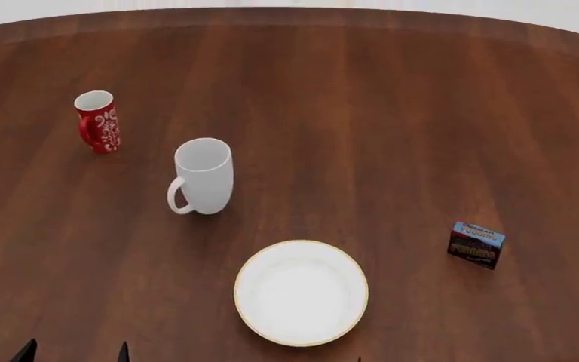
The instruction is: Put the white mug on the plate.
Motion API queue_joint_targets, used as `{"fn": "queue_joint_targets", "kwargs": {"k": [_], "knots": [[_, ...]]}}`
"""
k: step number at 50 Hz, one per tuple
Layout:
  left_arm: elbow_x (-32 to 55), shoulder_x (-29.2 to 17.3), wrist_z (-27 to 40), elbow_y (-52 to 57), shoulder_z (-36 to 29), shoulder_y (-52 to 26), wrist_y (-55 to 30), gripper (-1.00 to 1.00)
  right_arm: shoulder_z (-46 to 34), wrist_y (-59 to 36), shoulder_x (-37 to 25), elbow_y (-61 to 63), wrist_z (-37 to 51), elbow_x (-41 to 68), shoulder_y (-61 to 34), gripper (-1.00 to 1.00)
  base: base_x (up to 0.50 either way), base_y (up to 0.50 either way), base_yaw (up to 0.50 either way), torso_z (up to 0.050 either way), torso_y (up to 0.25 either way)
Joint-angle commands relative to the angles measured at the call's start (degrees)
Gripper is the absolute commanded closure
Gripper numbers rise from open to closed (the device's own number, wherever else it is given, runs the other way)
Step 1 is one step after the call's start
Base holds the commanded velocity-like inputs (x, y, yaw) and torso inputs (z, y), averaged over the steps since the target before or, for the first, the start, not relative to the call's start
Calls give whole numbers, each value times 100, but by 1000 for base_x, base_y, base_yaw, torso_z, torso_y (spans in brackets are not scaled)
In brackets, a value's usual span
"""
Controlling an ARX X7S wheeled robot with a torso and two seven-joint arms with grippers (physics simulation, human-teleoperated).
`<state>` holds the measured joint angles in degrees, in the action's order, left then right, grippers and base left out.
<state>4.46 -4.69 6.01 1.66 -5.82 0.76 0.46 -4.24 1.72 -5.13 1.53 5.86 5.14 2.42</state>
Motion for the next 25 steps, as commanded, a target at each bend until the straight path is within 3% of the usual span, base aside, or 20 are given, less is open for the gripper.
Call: {"fn": "queue_joint_targets", "kwargs": {"k": [1, 25], "knots": [[74, -77, 93, 30, -93, 6, 10, -100, -77, 0, -85, 45, 94, 79, 26, -100, 0, 0, 0, 50, 29], [214, -215, 208, 56, -280, 15, 62, -100, -173, -13, -219, 121, 212, 282, 27, -100, 0, 0, 0, 50, 30]]}}
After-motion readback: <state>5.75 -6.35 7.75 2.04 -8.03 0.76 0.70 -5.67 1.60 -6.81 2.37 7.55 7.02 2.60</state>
